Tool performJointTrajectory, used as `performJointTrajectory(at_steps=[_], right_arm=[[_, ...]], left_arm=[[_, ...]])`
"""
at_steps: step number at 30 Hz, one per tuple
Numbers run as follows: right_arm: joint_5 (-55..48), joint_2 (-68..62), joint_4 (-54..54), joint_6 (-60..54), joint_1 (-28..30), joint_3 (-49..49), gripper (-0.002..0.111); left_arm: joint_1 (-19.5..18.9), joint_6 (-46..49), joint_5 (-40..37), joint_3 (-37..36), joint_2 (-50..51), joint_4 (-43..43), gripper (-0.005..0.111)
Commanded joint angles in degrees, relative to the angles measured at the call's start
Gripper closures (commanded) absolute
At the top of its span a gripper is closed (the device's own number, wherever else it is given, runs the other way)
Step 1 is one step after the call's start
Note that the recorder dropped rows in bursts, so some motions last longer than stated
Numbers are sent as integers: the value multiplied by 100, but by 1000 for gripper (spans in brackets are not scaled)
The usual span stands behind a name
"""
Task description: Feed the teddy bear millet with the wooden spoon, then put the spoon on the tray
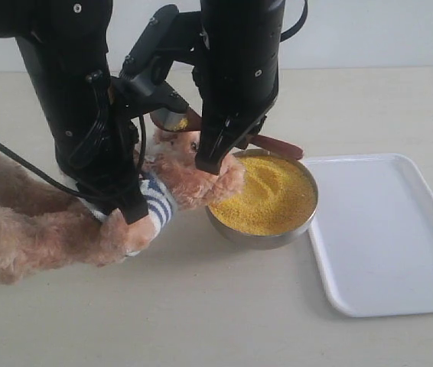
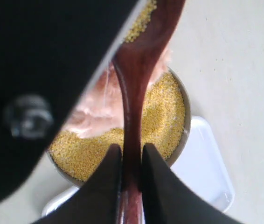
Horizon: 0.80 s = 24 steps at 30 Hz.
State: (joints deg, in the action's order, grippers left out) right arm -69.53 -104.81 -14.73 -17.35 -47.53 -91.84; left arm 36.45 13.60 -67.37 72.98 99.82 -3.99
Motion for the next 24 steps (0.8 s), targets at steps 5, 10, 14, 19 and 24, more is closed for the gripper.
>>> performJointTrajectory(at_steps=[5, 10, 14, 19, 24], right_arm=[[-44, 263, -58, 27, -30, -10, 109], [-44, 263, -46, 27, -30, -10, 109], [-44, 263, -47, 27, -30, -10, 109], [-44, 263, -78, 6, -30, -10, 109], [-44, 228, -78, -7, -40, -10, 109]], left_arm=[[10, -56, 141, -18, -43, -28, 103], [10, -70, 118, -18, -43, -134, 103], [-66, -97, 118, -18, -43, -118, 103], [-157, -97, 118, -18, -43, -74, 103], [-156, -97, 129, -18, -43, -34, 103]])
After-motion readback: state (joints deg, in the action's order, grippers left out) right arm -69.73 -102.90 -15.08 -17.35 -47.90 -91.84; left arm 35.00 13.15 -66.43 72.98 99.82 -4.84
